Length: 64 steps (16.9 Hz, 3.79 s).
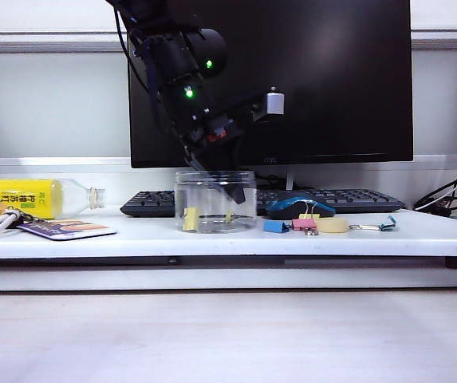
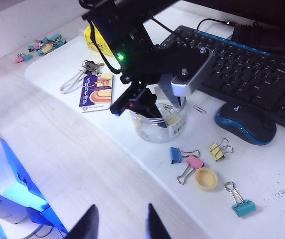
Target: Take the clips out of the round transparent plastic box and place them on the table.
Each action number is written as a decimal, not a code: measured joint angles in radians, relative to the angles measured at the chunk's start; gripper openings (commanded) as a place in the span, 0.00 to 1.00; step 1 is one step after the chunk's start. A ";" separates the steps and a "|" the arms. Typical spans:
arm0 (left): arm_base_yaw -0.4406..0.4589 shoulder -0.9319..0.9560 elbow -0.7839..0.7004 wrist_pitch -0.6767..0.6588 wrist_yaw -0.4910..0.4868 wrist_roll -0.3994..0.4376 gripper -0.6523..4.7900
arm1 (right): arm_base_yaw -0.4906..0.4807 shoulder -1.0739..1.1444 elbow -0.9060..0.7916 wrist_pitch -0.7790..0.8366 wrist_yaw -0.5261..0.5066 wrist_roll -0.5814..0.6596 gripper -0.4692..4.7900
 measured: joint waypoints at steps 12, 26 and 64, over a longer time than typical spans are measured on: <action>0.011 -0.043 0.011 -0.074 -0.119 -0.079 0.45 | 0.031 0.000 -0.002 0.006 0.000 0.000 0.33; 0.028 0.012 0.006 -0.082 -0.070 -0.080 0.46 | 0.036 0.000 -0.002 0.008 0.000 0.000 0.33; -0.017 0.045 0.067 -0.117 -0.254 -0.236 0.29 | 0.036 0.000 -0.003 0.012 0.000 -0.001 0.33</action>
